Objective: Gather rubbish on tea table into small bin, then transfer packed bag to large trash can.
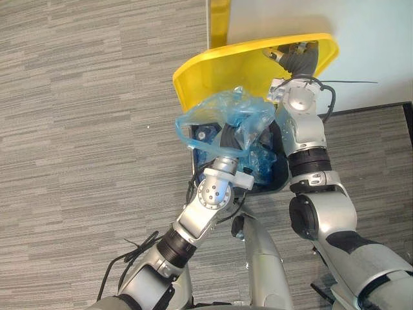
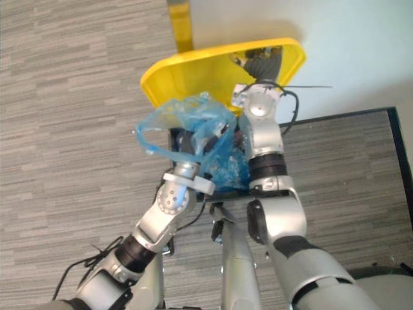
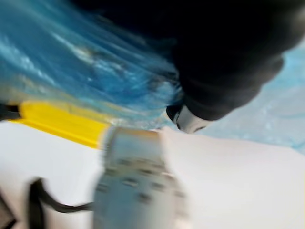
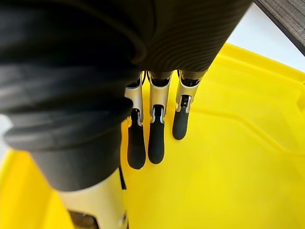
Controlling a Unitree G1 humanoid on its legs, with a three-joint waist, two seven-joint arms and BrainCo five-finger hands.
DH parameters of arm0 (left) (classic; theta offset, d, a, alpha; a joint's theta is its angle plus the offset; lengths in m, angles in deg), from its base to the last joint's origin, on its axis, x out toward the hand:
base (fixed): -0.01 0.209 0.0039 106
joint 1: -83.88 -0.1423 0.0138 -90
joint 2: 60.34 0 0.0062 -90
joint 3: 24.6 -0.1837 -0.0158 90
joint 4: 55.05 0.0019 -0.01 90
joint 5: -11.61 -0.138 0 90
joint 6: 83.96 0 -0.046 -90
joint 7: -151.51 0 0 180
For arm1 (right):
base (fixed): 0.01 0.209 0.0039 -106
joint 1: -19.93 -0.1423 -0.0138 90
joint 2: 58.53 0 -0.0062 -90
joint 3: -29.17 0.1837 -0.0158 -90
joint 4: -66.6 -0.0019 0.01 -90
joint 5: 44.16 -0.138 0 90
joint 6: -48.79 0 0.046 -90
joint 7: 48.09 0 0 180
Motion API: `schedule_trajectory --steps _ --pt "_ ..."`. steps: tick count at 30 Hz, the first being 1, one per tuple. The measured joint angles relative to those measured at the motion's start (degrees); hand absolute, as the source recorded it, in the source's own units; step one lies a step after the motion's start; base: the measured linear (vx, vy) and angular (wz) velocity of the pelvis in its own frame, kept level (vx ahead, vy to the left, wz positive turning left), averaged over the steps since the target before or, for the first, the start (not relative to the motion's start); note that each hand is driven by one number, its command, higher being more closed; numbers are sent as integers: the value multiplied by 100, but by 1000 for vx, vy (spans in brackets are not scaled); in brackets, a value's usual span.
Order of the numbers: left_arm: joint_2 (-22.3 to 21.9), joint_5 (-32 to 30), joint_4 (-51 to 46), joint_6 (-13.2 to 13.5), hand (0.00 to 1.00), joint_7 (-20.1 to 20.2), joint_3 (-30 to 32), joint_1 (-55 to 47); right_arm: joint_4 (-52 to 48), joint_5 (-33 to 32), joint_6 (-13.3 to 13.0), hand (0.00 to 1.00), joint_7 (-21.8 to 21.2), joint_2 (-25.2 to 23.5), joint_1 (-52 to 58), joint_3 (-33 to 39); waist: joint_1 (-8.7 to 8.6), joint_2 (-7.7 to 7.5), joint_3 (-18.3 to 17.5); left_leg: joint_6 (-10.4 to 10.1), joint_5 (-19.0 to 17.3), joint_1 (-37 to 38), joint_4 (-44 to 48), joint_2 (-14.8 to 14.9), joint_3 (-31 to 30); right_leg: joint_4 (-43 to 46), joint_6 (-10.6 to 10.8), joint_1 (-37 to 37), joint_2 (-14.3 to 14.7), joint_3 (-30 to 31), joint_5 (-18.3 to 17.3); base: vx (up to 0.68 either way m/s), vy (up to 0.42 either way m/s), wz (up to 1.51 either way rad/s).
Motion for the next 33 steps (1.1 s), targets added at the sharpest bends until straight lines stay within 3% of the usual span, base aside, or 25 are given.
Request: schedule_trajectory --steps 7,16,17,25,33 --pt "-25 1 628 -20 100 -21 426 304 -1 7 -16 0 -37 3 -12 -254 -37 -37 13 0 0 -15 1 34 53 2 -5 -64 38 21 7 -22 -44 -5" --pt "-60 -66 1842 -241 100 -17 1161 343 -211 8 -37 0 -62 79 -204 -752 -163 -397 87 -26 -24 -491 311 118 69 2 46 -434 79 58 165 -55 -40 -4" --pt "-62 -73 1961 -261 0 -18 1212 348 -273 5 -37 0 -61 96 -204 -787 -173 -411 95 -17 -30 -541 349 126 64 2 27 -466 82 58 181 -92 -40 -2" --pt "-62 -333 2966 -504 0 -8 1709 718 -627 -8 -294 0 -119 244 -318 -1151 -222 -608 215 -19 -44 -1005 579 230 -18 -97 29 -764 151 36 345 -78 -62 -1" --pt "-59 -795 3288 -634 0 24 1755 921 -624 -6 -376 0 -254 279 -493 -1357 -265 -621 231 -20 -44 -1191 640 292 -38 -79 35 -934 214 29 371 -60 -80 -2"
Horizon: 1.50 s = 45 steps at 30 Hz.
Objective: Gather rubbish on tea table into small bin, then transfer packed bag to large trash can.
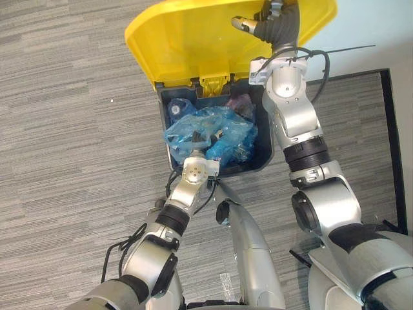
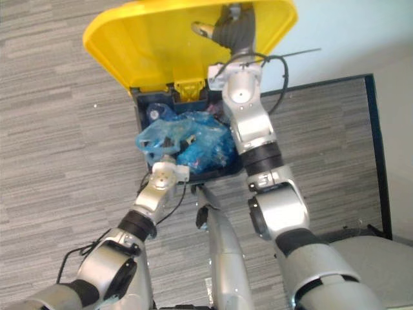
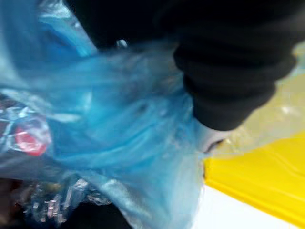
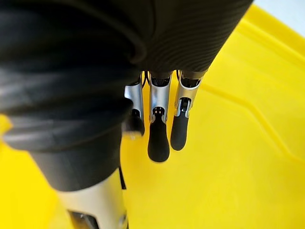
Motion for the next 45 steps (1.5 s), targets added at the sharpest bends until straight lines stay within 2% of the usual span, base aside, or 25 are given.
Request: schedule_trajectory --steps 6,11,17,22,26,29,30,31,32,33,34,35,36,37,38,39,40,41,42,43,44,45 --pt "-2 -106 -15 -20 0 -15 -2 101 49 2 5 0 -118 1 4 -8 15 0 0 2 2 35 18 -8 -22 48 0 35 -3 -12 0 -60 -75 1" --pt "-1 -110 -339 -47 0 -45 -1 -180 55 3 12 0 -188 -54 444 -2 86 24 16 20 13 398 -81 -60 -136 31 -53 417 -26 -93 -40 -68 -57 10" --pt "22 -111 -1183 -20 0 -32 -2 -1083 -186 94 10 0 -276 -67 1257 37 281 25 12 98 92 941 -454 -205 -151 -111 -95 910 -108 -128 -82 -66 -78 12" --pt "182 -117 -1533 -16 0 86 25 -1895 -428 366 9 0 -438 -98 2182 143 352 31 -3 131 118 1454 -696 -259 -299 -83 -158 1370 -105 -230 -257 -51 -90 11" --pt "189 -224 -1635 4 0 173 352 -2576 -649 601 8 0 -570 -144 3088 179 447 30 -21 146 141 1955 -955 -280 -295 -89 -219 1770 -106 -260 -366 -40 -71 5" --pt "137 -250 -1640 6 0 264 780 -3248 -656 761 3 0 -708 -397 3931 229 550 28 -163 100 172 2336 -1068 -338 -289 -8 -218 2017 -123 -267 -474 -40 -62 -4" --pt "99 -253 -1625 6 0 270 913 -3366 -659 815 2 0 -725 -465 4137 241 559 22 -178 105 168 2404 -1001 -371 -276 76 -155 2039 -154 -266 -504 -83 -52 -13" --pt "46 -254 -1555 4 0 273 1054 -3465 -674 893 -2 0 -747 -524 4384 259 557 37 -211 140 151 2440 -951 -412 -277 219 41 2053 -203 -272 -556 -107 -33 -18" --pt "-12 -249 -1341 -6 0 273 1290 -3589 -691 917 1 0 -818 -680 4906 298 579 32 -235 72 294 2738 -1276 -402 -346 209 789 2235 -307 -413 -712 -124 -45 -8" --pt "-25 -221 -1179 -29 0 280 1470 -3729 -696 923 8 0 -844 -840 5280 315 561 41 -291 82 487 2911 -1634 -373 -306 1159 426 2071 -427 -260 -838 -46 -99 27" --pt "-63 -224 -1046 -52 0 282 1614 -3836 -663 923 16 0 -863 -970 5643 347 429 19 -377 71 700 3086 -1883 -372 -323 2498 15 1903 -592 88 -1088 12 -180 90" --pt "-97 -227 -858 -93 0 288 1750 -3982 -576 930 13 0 -895 -1098 6114 351 278 -30 -562 -103 944 3188 -2123 -388 -377 3813 -73 1968 -812 500 -1149 37 -212 111" --pt "-98 -227 -659 -117 0 282 1927 -4147 -492 944 -8 0 -927 -1251 6499 354 275 -139 -816 -250 1014 3204 -2219 -455 -436 4173 43 2048 -840 858 -1334 14 -230 85" --pt "-108 -226 -490 -142 0 276 2110 -4190 -331 996 -40 0 -953 -1342 6671 379 263 -138 -895 -308 1015 3216 -2267 -505 -510 4074 79 2097 -729 812 -1306 16 -178 20" --pt "-121 -226 -101 -241 0 286 2327 -4191 -6 1140 -103 0 -997 -1490 6809 579 299 21 -1038 -221 1068 3227 -2341 -452 -649 3406 147 2348 -479 757 -1325 56 -109 -43" --pt "-154 -226 147 -294 0 295 2467 -4238 242 1131 -115 0 -1000 -1536 6894 727 353 171 -1166 27 1149 3210 -2387 -374 -435 2964 136 2658 -318 754 -1575 106 9 -60" --pt "-142 -222 257 -323 0 315 2552 -4352 454 1140 -143 0 -994 -1537 7058 889 306 104 -1303 -197 1274 3412 -2778 -407 -197 3273 -70 2883 -584 836 -2020 121 25 -43" --pt "-146 -221 332 -326 0 317 2580 -4362 670 1140 -161 0 -981 -1541 7182 1052 275 -31 -1379 -231 1358 3483 -2919 -532 -144 2851 215 3223 -656 967 -2443 72 -54 -13" --pt "-111 -224 623 -337 0 332 2631 -4292 1136 1141 -117 0 -939 -1570 7277 1381 299 -78 -1434 -243 1442 3596 -3104 -651 -99 1871 -4 3752 -602 945 -2901 7 -115 -13" --pt "-113 -224 860 -368 0 375 2626 -4310 1431 1142 -62 0 -896 -1529 7348 1607 289 111 -1517 -224 1519 3637 -3198 -542 -124 1435 -93 3907 -460 866 -2714 -19 -80 -26" --pt "-147 -224 960 -373 0 378 2689 -4339 1560 1144 -38 0 -864 -1523 7497 1734 269 200 -1594 -144 1571 3754 -3304 -515 -98 1110 -128 4056 -344 867 -2505 -8 -17 -27" --pt "-148 -223 967 -367 0 376 2724 -4361 1632 1119 -35 0 -852 -1525 7548 1801 273 223 -1623 -128 1581 3853 -3390 -524 -35 960 -135 4139 -287 895 -2414 -12 5 -32"
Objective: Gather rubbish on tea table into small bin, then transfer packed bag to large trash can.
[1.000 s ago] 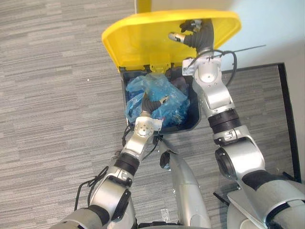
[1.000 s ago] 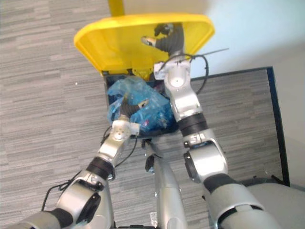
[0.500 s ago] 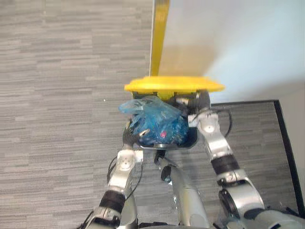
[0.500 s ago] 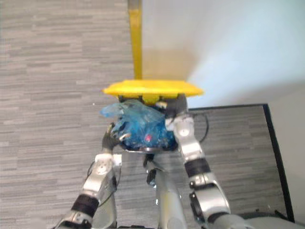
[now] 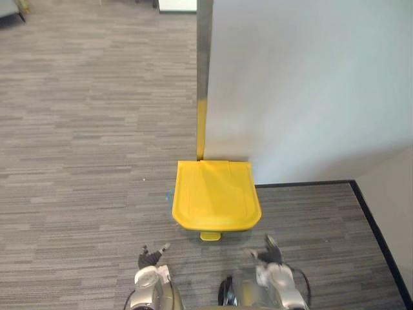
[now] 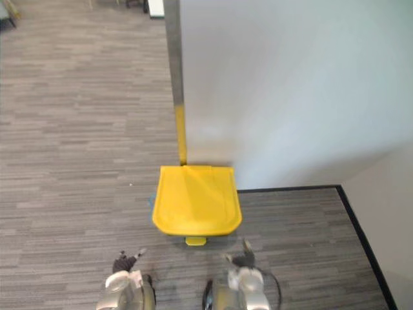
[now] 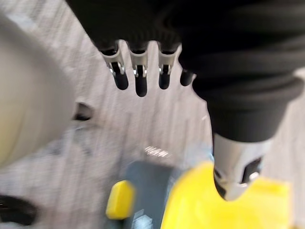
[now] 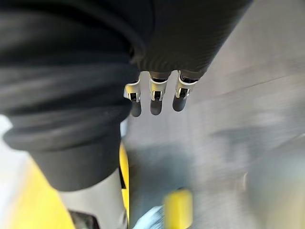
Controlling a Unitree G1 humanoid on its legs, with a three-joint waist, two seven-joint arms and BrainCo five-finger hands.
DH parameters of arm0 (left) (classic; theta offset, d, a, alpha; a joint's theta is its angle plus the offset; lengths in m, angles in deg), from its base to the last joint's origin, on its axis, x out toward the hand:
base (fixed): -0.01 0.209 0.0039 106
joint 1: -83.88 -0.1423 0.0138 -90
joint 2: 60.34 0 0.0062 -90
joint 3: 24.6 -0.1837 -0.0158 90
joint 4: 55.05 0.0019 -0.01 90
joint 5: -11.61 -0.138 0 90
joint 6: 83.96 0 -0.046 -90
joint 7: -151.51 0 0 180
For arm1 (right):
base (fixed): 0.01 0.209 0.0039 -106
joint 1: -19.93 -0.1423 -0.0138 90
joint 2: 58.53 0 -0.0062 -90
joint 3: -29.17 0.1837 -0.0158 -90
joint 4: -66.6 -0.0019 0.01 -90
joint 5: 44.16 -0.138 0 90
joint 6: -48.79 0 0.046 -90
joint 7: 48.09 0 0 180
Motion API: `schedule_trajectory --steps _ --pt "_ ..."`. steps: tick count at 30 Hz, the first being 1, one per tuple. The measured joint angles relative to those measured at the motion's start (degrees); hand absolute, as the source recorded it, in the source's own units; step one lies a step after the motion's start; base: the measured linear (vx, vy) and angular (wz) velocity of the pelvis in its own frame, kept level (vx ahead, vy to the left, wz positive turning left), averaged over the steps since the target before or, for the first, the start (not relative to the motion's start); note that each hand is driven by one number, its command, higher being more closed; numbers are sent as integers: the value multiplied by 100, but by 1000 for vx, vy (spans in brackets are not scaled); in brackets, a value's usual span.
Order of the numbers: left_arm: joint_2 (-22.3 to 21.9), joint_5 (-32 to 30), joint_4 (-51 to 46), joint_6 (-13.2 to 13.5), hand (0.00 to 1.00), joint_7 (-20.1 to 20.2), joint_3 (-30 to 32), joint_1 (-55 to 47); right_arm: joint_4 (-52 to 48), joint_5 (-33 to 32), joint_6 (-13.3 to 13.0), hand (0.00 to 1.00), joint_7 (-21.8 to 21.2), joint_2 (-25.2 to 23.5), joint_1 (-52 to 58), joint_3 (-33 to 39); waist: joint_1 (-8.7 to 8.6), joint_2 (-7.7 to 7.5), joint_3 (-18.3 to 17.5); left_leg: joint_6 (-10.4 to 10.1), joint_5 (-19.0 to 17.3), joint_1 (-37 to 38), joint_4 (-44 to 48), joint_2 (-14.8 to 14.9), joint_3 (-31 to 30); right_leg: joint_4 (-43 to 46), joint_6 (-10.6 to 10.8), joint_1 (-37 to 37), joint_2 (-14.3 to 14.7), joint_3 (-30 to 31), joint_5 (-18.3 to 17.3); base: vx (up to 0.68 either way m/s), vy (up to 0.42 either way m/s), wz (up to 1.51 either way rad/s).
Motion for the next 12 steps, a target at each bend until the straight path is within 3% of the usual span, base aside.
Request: schedule_trajectory --steps 5,12 --pt "-4 -5 285 16 0 15 209 -70 385 12 9 0 -9 38 4 126 2 3 -311 39 423 474 -920 -113 185 -649 84 223 50 106 367 -33 32 -10" --pt "-2 -5 591 55 0 33 387 -46 747 -5 32 0 -15 106 -178 503 -5 110 -352 87 632 783 -1345 -447 386 -1235 362 620 -195 260 739 23 136 -5"
